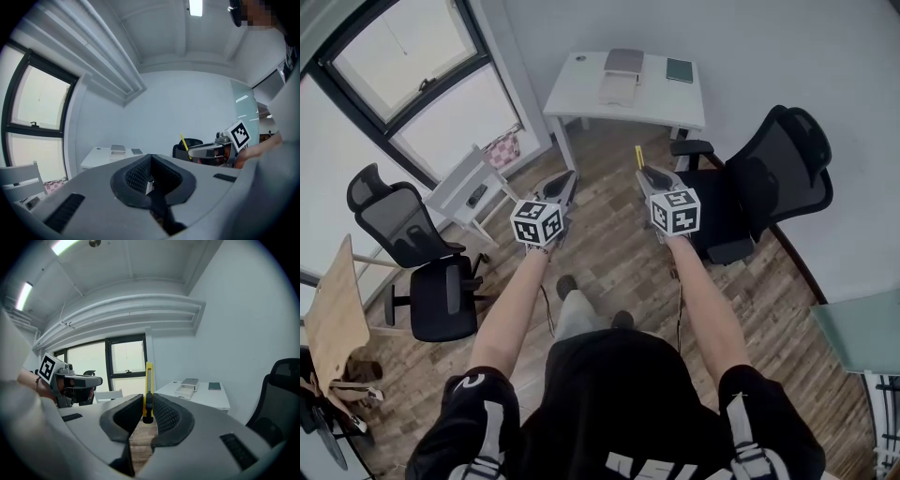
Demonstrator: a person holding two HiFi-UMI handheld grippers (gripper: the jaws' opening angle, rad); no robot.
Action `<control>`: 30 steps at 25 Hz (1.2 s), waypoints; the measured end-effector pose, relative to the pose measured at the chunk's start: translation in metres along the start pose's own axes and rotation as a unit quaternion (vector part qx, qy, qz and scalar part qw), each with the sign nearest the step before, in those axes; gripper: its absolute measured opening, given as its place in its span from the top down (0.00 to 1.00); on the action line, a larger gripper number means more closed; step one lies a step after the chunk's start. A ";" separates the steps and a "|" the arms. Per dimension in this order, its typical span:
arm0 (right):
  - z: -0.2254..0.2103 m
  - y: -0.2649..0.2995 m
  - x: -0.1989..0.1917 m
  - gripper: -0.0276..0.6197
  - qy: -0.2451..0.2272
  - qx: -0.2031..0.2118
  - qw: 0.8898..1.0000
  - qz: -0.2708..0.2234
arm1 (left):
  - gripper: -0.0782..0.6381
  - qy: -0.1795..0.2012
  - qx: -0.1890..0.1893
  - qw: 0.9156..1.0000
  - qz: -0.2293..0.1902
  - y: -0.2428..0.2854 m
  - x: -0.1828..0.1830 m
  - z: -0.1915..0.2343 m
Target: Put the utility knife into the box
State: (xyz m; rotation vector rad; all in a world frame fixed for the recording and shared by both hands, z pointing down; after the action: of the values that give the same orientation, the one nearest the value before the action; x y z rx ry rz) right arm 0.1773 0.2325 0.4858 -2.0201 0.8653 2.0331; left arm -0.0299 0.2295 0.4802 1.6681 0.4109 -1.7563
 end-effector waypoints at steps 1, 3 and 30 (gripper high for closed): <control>-0.001 0.000 0.001 0.83 0.001 0.000 1.000 -0.001 | 0.85 0.002 -0.001 1.000 0.001 0.002 0.001 0.000; -0.004 0.000 0.002 0.83 0.002 -0.002 1.000 -0.003 | 0.85 0.006 -0.003 1.000 0.003 0.007 0.004 0.000; -0.082 0.142 0.053 0.83 -0.010 -0.014 1.000 0.011 | 0.85 -0.015 -0.017 1.000 -0.011 0.125 0.036 0.122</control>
State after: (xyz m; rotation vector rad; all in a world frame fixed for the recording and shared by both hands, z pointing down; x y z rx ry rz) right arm 0.1750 0.0600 0.4823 -2.0101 0.8648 2.0850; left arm -0.0389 0.0518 0.4887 1.6176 0.4460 -1.7781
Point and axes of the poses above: the fingertips, and each gripper's own axes: y forward along the fingers, z to its left, x out of its top, the point moved 4 cm from there along -y, backward along the fingers, and after that the axes turned 5 degrees about z, right-handed, at the moved point
